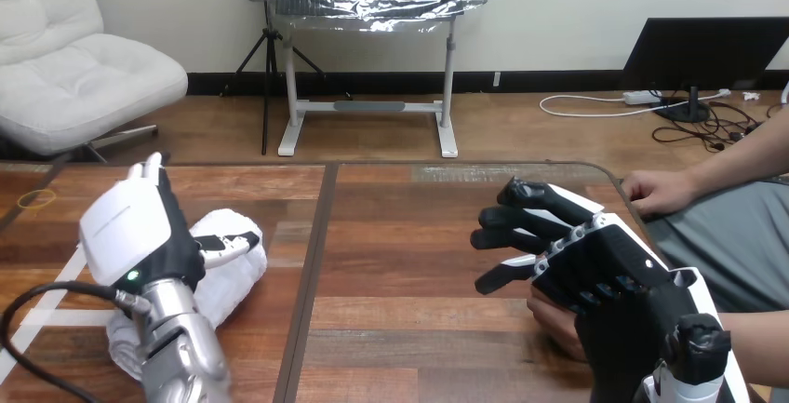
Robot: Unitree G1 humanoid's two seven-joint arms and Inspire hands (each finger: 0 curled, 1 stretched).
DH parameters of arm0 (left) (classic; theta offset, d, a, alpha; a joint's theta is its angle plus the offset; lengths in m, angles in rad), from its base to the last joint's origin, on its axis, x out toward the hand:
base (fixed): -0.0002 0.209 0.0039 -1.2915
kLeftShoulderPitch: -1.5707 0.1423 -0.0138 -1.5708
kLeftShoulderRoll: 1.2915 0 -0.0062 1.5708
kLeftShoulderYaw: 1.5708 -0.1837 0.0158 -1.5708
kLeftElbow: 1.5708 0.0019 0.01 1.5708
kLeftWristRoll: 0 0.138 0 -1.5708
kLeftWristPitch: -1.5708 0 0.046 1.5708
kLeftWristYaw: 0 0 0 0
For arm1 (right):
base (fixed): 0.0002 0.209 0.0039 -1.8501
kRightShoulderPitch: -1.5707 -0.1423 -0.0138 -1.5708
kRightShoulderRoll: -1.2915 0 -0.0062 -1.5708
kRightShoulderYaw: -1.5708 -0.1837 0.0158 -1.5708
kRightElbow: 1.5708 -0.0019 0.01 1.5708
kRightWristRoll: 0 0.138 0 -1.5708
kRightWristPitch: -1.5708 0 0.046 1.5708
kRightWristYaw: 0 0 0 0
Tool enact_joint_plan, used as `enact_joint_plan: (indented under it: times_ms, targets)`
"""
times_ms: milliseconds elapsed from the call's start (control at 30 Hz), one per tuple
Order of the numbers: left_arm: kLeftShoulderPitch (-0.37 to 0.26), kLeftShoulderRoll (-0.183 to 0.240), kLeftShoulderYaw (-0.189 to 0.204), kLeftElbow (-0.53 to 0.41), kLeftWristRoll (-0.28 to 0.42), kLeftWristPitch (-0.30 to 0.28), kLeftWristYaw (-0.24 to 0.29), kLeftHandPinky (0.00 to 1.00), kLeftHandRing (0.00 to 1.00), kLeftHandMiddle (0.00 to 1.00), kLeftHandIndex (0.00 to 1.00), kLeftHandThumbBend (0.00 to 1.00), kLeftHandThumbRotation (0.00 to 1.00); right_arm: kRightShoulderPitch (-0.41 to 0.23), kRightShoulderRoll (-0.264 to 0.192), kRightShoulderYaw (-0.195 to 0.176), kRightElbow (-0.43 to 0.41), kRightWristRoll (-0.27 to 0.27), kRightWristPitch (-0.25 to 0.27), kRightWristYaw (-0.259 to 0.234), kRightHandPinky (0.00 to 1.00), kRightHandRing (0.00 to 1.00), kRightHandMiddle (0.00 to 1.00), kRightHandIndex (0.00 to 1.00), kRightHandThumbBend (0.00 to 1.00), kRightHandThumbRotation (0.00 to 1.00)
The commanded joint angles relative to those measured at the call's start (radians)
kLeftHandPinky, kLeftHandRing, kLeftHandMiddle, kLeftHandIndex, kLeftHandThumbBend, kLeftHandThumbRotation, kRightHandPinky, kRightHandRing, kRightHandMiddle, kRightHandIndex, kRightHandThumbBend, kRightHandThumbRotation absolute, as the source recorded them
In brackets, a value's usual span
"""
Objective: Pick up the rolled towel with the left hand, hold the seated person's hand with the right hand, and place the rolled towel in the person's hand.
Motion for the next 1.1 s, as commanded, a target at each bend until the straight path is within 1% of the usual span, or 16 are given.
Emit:
enact_joint_plan:
  times_ms: [0, 67, 200, 400, 633, 967, 1067]
  targets:
    - [-0.100, -0.002, -0.019, 0.018, -0.012, 0.016, -0.011, 0.89, 0.90, 0.91, 0.89, 1.00, 0.28, -0.033, 0.009, -0.009, -0.050, 0.003, -0.014, -0.004, 0.52, 0.69, 0.73, 0.76, 0.79, 1.00]
    - [-0.106, -0.003, -0.023, 0.025, -0.017, 0.023, -0.012, 0.90, 0.91, 0.91, 0.90, 1.00, 0.29, -0.034, 0.007, -0.009, -0.049, 0.006, -0.016, -0.001, 0.52, 0.69, 0.73, 0.76, 0.79, 1.00]
    - [-0.124, -0.005, -0.031, 0.037, -0.023, 0.058, -0.035, 0.92, 0.92, 0.92, 0.91, 0.99, 0.31, -0.035, 0.003, -0.009, -0.050, 0.011, -0.014, 0.002, 0.52, 0.70, 0.73, 0.76, 0.78, 1.00]
    - [-0.144, -0.009, -0.036, 0.057, -0.043, 0.080, -0.054, 0.94, 0.93, 0.93, 0.92, 0.99, 0.34, -0.038, 0.005, -0.010, -0.046, 0.011, -0.018, 0.004, 0.52, 0.70, 0.73, 0.76, 0.78, 1.00]
    - [-0.164, -0.008, -0.053, 0.070, -0.057, 0.122, -0.088, 0.96, 0.94, 0.95, 0.94, 0.99, 0.40, -0.039, 0.002, -0.010, -0.047, 0.021, -0.012, 0.009, 0.51, 0.70, 0.73, 0.76, 0.79, 1.00]
    - [-0.183, -0.016, -0.058, 0.089, -0.079, 0.142, -0.095, 0.95, 0.94, 0.95, 0.93, 0.98, 0.46, -0.044, 0.001, -0.012, -0.045, 0.031, -0.015, 0.017, 0.51, 0.69, 0.73, 0.75, 0.80, 1.00]
    - [-0.189, -0.019, -0.061, 0.096, -0.082, 0.148, -0.096, 0.94, 0.93, 0.94, 0.93, 0.97, 0.48, -0.041, 0.001, -0.012, -0.050, 0.034, -0.009, 0.015, 0.51, 0.69, 0.73, 0.75, 0.80, 1.00]
